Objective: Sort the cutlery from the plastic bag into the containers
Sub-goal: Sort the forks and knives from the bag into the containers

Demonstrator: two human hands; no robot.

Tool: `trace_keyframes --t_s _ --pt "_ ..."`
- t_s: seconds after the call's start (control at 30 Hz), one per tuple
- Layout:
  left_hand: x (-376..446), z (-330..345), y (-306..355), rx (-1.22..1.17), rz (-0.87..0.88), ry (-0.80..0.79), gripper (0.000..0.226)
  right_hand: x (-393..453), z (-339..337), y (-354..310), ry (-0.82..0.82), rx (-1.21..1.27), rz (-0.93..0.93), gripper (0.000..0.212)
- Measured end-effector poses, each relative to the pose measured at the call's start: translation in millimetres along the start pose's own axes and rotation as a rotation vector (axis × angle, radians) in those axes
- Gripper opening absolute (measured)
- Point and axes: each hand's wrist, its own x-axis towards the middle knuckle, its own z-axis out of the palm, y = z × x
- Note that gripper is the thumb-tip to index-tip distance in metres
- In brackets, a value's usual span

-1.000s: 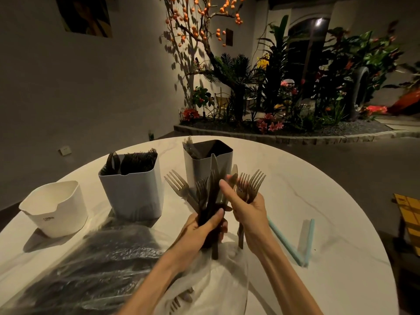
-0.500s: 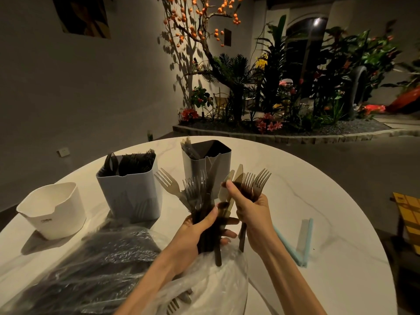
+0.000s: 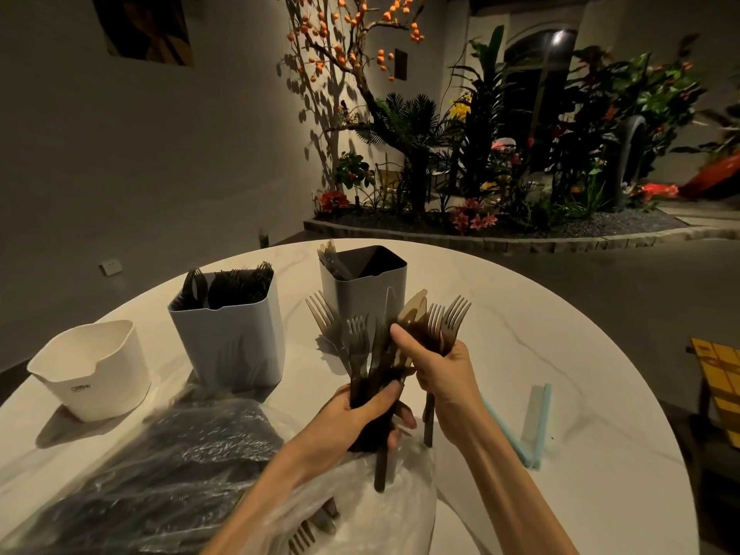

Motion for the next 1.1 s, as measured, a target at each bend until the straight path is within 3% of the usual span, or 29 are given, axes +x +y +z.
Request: trace_keyframes --t_s 0.17,0.37,0.5,0.6,0.67,0.7,0.8,0.93,1.03,1.1 --pt "1 1 2 -0.085 -0.051 0.042 0.058 7 -5 9 0.059 -0.007 0.059 0.027" --pt "2 3 1 -0.168 -0.028 0.118 0.043 10 -6 9 0.081 0.015 0.046 0.020" --pt "3 3 3 -0.225 0.037 0.310 0.035 7 -4 4 0.117 0.020 -0.002 0.016" --pt "6 -2 4 -0.167 0.202 0.467 0.035 4 -4 -6 0.156 -0.033 -0.084 0.021" --pt "4 -4 9 -0.109 0.283 0.549 0.034 1 -6 -15 0.157 -0.060 -0.181 0.010" --pt "2 -4 13 -0.073 0.316 0.551 0.034 -1 -6 -19 0.143 -0.068 -0.223 0.002" --pt "-2 -2 17 -0.106 0.301 0.409 0.039 -7 -2 -23 0.041 -0.133 -0.307 0.007" --pt "-7 4 15 0.054 0.264 0.247 0.030 -11 4 -19 -0.047 -0.106 -0.262 0.010" --pt "-7 9 12 0.046 0.228 0.274 0.006 -10 5 -16 -0.093 -0.081 -0.200 0.008" --pt "-7 9 11 0.010 0.204 0.316 0.005 -10 5 -14 -0.112 -0.077 -0.175 0.009"
